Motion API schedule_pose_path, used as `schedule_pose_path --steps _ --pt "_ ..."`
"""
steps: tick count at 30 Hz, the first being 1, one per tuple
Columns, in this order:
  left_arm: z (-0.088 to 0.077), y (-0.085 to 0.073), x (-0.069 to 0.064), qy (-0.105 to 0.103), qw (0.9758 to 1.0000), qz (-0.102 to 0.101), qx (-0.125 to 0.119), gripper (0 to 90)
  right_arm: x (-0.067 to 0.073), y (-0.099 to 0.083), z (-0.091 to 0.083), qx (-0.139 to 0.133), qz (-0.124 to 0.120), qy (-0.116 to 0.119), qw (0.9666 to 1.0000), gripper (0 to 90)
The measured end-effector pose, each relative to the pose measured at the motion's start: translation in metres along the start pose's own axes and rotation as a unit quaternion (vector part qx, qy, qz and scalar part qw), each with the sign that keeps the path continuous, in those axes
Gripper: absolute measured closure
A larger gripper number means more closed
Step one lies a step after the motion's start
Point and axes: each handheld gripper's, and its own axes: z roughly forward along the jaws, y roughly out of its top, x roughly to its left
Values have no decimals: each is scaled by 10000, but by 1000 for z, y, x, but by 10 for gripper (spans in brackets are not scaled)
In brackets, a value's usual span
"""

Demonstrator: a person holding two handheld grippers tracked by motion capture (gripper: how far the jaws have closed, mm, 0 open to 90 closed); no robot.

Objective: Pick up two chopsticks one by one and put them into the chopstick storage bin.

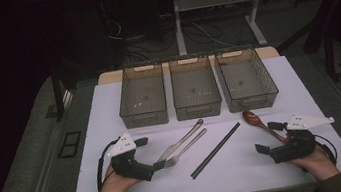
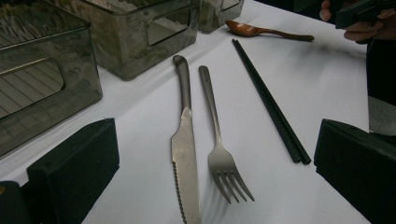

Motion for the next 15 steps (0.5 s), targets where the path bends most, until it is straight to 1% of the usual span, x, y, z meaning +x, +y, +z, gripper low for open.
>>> schedule_pose_path --steps 1,4,5,8,11,15 --pt "0 0 0 4 10000 10 20 0 0 0 0 3 31 4 10000 32" --pt "3 0 1 -19 10000 -1 66 0 -1 0 0 29 20 12 10000 32" --pt "3 0 1 -33 10000 -1 65 0 -1 0 0 25 -8 -7 10000 32" --pt "5 1 1 -48 10000 -46 34 0 -2 1 -1 36 23 0 10000 32" --pt "7 2 1 -48 10000 -48 47 0 -2 1 -1 36 23 17 10000 32" --pt "8 4 1 -62 10000 -18 51 0 -3 1 -2 39 121 71 9999 32"
